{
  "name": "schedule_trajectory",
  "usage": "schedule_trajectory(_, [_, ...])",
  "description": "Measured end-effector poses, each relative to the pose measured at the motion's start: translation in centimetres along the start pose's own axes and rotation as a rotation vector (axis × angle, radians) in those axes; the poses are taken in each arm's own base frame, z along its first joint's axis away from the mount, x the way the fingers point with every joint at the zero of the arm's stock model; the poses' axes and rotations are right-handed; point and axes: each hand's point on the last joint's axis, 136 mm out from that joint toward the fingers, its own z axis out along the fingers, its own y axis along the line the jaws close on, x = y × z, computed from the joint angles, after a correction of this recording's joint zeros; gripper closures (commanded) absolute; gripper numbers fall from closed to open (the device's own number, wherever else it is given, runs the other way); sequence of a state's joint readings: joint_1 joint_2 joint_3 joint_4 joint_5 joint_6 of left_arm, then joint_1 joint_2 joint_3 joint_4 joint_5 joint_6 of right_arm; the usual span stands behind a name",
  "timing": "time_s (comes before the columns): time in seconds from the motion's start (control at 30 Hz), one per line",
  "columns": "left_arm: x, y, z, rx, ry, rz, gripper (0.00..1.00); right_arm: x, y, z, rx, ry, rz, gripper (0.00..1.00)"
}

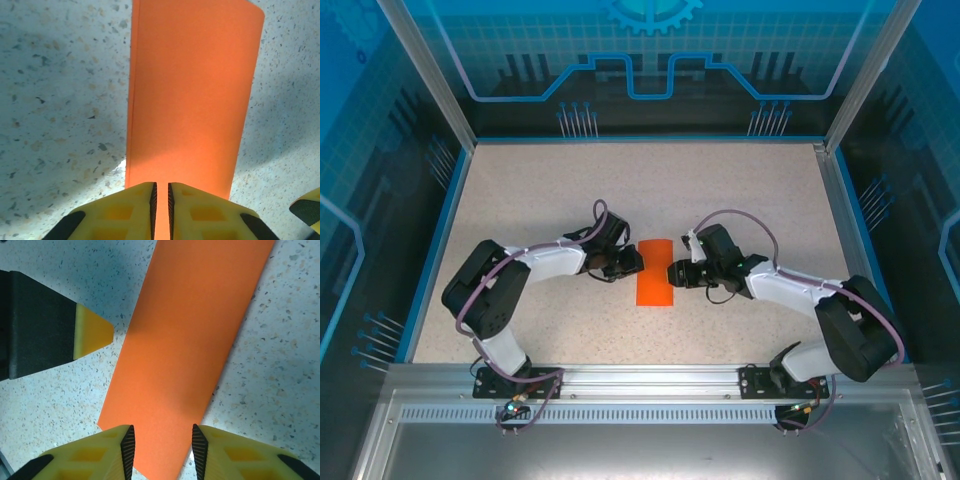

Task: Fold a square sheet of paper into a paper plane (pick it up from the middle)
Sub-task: Fold the square sheet of paper in half at the center of the table.

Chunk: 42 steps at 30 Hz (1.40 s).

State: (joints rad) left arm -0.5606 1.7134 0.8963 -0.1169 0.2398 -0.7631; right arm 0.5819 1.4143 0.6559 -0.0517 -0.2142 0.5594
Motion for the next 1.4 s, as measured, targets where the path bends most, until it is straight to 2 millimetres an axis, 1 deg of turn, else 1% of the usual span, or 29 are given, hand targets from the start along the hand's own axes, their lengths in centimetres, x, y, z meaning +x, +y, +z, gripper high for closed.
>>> schedule_trajectory(0.17, [0.2, 0.4, 0.3, 0.009, -0.007, -0.04, 0.78, 0.6, 0.0, 1.4, -0.01, 0.071, 0.018, 0.66])
schedule_trajectory(0.33, [-0.1, 0.1, 0.2, 0.023, -0.019, -0.062, 0.78, 1.9, 0.1, 2.4, -0.044, 0.132, 0.055, 0.67])
schedule_trajectory(0.47, [-0.4, 0.1, 0.2, 0.027, -0.022, -0.071, 0.78, 2.5, 0.4, 2.8, -0.075, 0.164, 0.07, 0.66])
schedule_trajectory(0.6, [-0.5, -0.1, 0.1, 0.043, -0.019, -0.07, 0.78, 2.8, 1.5, 3.2, -0.147, 0.188, 0.077, 0.65])
schedule_trajectory(0.7, [-0.4, -0.3, 0.1, 0.051, -0.016, -0.068, 0.78, 3.2, 1.9, 3.5, -0.187, 0.208, 0.089, 0.65])
schedule_trajectory(0.83, [-0.4, -0.3, 0.1, 0.054, -0.013, -0.068, 0.78, 3.6, 2.0, 3.9, -0.205, 0.225, 0.108, 0.65])
schedule_trajectory(0.97, [-0.4, -0.3, 0.1, 0.054, -0.013, -0.068, 0.78, 4.1, 1.6, 4.4, -0.199, 0.242, 0.123, 0.65])
schedule_trajectory(1.2, [-0.3, -0.1, 0.2, 0.05, -0.011, -0.07, 0.77, 3.8, 1.7, 4.2, -0.2, 0.234, 0.131, 0.64])
schedule_trajectory(1.4, [-0.1, 0.1, 0.2, 0.045, -0.006, -0.073, 0.75, 2.9, 1.9, 3.3, -0.201, 0.201, 0.121, 0.65])
